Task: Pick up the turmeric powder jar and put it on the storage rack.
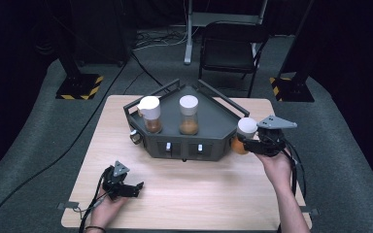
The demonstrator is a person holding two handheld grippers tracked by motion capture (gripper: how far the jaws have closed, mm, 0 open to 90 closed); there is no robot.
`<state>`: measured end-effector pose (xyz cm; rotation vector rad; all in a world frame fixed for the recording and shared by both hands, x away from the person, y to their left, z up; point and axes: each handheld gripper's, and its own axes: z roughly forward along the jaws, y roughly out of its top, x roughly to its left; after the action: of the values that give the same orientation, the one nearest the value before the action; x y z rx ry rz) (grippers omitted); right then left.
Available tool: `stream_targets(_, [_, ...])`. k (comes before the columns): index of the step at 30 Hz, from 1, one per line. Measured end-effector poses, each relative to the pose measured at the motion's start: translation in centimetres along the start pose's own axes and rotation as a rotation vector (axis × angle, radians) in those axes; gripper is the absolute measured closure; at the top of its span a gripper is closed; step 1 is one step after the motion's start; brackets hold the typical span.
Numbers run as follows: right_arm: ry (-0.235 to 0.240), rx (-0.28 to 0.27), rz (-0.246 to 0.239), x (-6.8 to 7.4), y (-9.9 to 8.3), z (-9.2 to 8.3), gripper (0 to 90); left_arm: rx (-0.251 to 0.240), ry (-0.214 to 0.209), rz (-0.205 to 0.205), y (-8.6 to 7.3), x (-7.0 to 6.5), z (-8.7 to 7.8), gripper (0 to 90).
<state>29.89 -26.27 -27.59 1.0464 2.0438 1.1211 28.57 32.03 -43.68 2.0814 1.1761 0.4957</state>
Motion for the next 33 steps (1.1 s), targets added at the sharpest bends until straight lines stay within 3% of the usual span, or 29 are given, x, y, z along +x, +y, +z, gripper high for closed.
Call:
stream_targets(23, [-0.006, -0.043, -0.022, 0.2, 4.1, 0.2, 33.7, 0.000, 0.000, 0.000, 0.0, 0.0, 0.0, 0.1])
stream_targets(33, [0.020, -0.059, -0.008, 0.1, 5.0, 1.8, 33.7, 0.000, 0.000, 0.000, 0.0, 0.0, 0.0, 0.1])
